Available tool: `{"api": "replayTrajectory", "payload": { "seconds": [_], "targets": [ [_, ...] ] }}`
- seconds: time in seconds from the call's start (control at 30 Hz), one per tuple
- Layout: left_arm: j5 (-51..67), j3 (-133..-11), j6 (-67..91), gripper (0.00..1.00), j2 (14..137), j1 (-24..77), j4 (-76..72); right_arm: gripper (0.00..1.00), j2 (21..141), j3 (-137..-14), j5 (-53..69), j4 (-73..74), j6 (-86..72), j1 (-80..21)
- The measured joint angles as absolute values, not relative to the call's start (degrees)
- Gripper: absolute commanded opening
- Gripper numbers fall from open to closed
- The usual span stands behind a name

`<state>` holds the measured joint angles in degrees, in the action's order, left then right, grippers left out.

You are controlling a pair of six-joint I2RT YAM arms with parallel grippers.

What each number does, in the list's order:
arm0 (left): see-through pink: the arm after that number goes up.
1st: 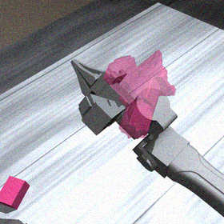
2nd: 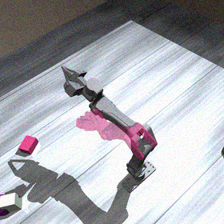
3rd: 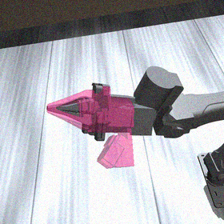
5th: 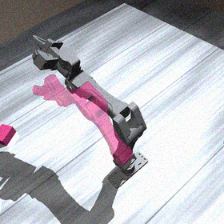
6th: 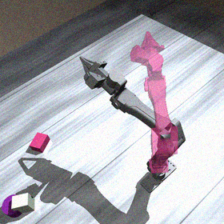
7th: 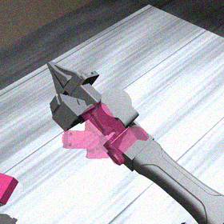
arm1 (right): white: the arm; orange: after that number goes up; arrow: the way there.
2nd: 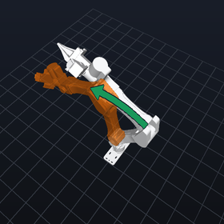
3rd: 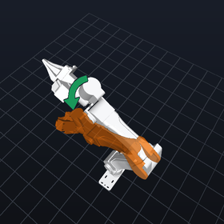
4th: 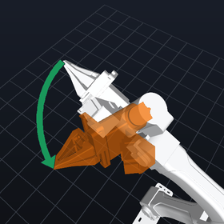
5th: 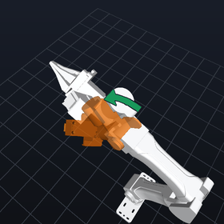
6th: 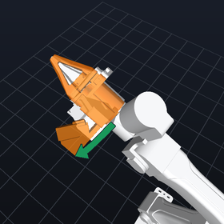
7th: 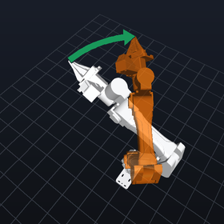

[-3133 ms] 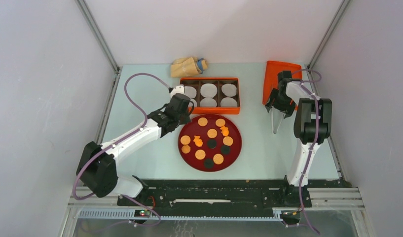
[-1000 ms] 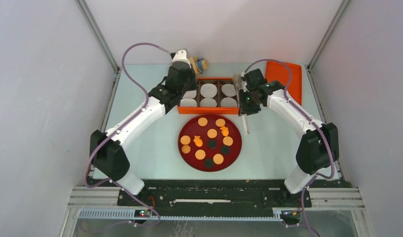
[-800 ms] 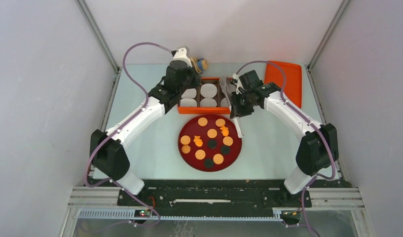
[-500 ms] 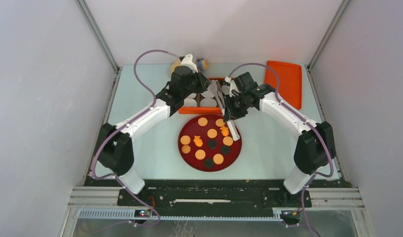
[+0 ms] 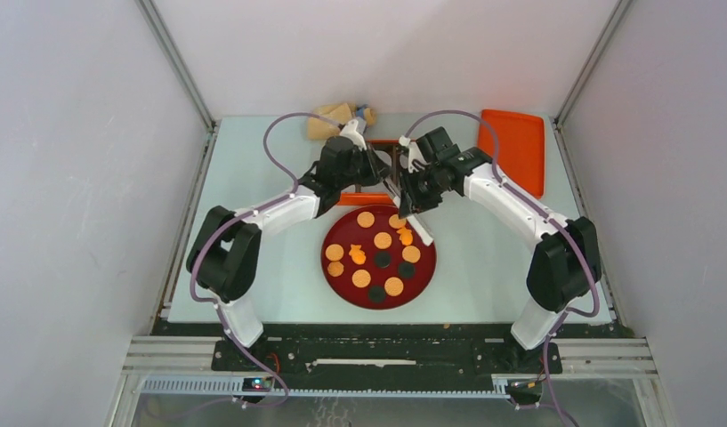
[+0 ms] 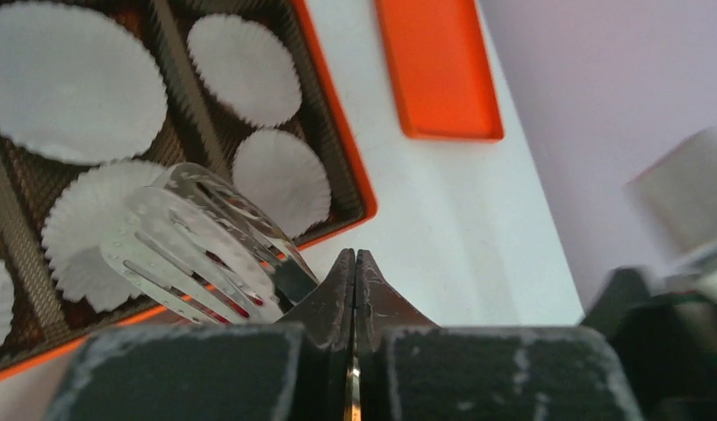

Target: Pack the cookies

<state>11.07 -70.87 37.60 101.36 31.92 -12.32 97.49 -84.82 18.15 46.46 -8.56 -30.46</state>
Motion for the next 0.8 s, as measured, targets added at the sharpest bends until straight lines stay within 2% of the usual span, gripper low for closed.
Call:
{"api": "replayTrajectory", "payload": {
  "seconds": [0.37,0.6,0.67,0.8],
  "targets": [
    [9.52,-65.71,35.99,0.00,99.59,31.29,-8.73,0.25,97.43,-89.69,10.20,49.58,-7.77,-30.55],
    [4.43,-65.67,32.97,0.00,91.53,31.05,-0.69,0.26,97.10,-89.69,1.61,51.03,-7.73,-34.57],
    [1.76,-65.12,32.01,0.00,86.32,31.05,1.19,0.28,96.42,-89.69,-1.65,51.46,-7.70,-37.19],
    [-2.59,-61.49,30.81,0.00,74.54,31.05,2.13,0.39,93.73,-89.10,-8.29,52.12,-7.81,-42.76]
  ]
}}
